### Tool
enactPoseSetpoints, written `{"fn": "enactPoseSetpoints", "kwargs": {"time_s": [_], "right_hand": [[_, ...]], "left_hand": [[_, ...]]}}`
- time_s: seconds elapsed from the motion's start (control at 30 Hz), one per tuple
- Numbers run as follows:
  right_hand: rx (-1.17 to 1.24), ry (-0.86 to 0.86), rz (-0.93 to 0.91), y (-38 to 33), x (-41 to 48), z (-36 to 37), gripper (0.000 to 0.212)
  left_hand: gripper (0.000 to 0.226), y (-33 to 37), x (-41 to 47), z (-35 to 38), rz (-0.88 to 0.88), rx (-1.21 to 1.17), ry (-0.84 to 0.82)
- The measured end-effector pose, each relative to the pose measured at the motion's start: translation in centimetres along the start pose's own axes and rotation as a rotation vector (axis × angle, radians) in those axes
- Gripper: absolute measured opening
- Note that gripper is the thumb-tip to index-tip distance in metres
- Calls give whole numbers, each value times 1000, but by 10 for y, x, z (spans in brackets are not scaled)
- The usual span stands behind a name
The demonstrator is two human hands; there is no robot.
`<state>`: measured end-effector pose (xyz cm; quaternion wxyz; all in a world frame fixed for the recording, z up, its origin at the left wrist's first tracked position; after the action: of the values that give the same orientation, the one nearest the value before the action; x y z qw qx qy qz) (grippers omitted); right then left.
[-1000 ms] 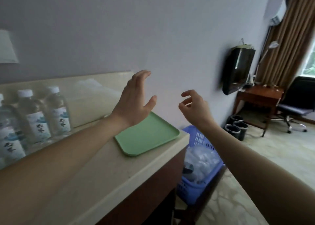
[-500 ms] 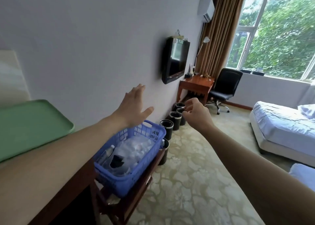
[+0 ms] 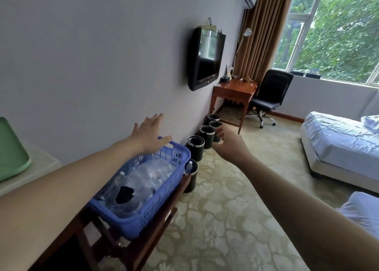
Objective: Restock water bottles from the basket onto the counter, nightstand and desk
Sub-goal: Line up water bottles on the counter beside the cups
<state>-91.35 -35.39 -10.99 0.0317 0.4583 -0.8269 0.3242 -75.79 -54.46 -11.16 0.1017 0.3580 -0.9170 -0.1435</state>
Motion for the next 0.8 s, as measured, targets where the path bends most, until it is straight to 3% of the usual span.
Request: {"fn": "enactPoseSetpoints", "kwargs": {"time_s": [0.5, 0.8], "right_hand": [[21, -142, -9, 7, 138, 86, 45], [60, -287, -70, -3, 199, 163, 43]], "left_hand": [[85, -73, 141, 25, -143, -83, -79], [88, -136, 177, 46, -310, -132, -144]]}}
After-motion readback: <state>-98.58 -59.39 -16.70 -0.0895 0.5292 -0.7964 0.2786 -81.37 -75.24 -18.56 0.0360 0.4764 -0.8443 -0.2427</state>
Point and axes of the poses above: each hand's wrist, its own x-axis towards the middle knuckle, its own z-axis out of the palm, y = z × x, the point moved 2 cm from there along x, towards the middle knuckle, and after that the axes turned 10 degrees about -z, right-handed, at the moved point
